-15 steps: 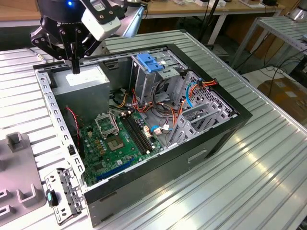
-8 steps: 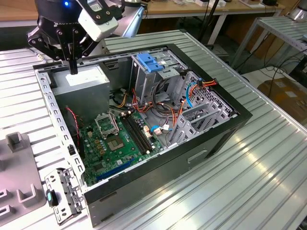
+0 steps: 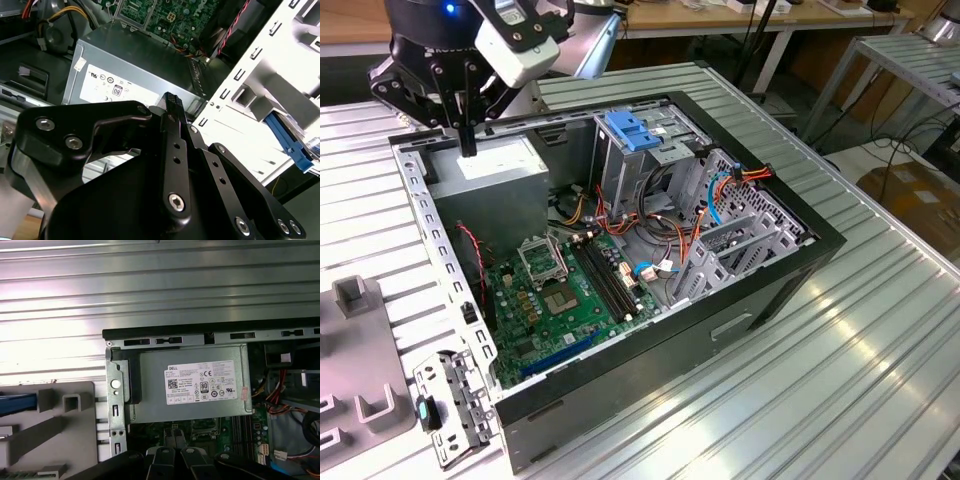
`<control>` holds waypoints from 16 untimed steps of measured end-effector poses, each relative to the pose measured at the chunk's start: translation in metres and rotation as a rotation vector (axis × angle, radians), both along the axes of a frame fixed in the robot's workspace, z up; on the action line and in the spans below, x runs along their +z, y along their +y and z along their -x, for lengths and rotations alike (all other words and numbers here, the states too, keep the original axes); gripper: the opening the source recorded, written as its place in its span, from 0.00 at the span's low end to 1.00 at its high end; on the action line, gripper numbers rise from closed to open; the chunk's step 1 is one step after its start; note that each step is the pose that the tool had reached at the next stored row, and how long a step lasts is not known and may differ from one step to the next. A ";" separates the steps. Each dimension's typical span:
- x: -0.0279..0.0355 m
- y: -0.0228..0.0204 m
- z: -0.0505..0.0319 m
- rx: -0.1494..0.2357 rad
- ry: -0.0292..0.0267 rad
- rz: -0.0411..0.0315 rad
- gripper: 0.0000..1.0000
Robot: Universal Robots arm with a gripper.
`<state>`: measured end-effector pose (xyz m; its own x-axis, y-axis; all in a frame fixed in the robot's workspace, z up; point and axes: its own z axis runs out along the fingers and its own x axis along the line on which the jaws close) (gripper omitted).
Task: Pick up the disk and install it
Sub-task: 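Reach for the disk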
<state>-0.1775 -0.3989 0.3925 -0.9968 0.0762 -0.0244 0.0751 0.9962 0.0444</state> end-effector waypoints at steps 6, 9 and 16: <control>-0.0002 0.0000 0.0036 0.000 0.0000 0.0000 0.11; -0.0004 0.0000 0.0060 0.000 0.0000 0.0000 0.11; -0.0006 0.0000 0.0148 0.000 0.0000 -0.0001 0.11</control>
<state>-0.1923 -0.3989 0.3919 -0.9968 0.0762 -0.0245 0.0751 0.9962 0.0445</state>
